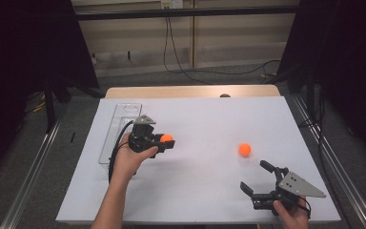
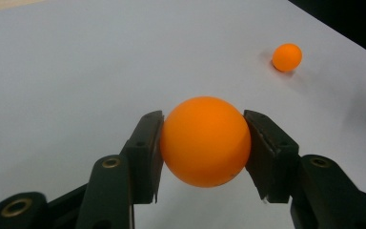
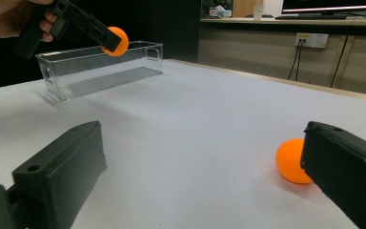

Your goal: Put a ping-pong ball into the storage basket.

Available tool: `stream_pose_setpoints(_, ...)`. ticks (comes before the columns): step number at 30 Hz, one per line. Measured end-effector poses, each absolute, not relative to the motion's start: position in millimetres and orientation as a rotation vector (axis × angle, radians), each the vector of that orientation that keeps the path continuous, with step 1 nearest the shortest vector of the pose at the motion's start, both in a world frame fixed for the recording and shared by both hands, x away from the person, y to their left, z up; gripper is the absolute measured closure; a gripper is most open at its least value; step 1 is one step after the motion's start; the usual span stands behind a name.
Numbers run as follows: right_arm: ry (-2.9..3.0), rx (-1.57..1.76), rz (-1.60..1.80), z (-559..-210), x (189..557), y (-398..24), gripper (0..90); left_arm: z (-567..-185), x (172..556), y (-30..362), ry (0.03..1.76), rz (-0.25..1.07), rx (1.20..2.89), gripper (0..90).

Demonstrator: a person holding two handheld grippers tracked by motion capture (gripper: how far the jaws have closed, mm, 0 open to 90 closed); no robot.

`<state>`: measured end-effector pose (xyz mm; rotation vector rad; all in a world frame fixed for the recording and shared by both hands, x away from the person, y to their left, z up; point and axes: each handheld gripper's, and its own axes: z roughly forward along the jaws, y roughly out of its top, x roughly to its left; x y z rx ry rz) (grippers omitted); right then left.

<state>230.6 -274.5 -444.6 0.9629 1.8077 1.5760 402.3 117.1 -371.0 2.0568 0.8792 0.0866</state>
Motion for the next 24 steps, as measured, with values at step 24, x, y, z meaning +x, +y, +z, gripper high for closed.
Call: stream_pose_setpoints(24,1.811,0.964,1.575,-444.6,229.9,-276.7,0.9,-366.5,404.1,128.7,0.9,0.13,2.057,50.8)
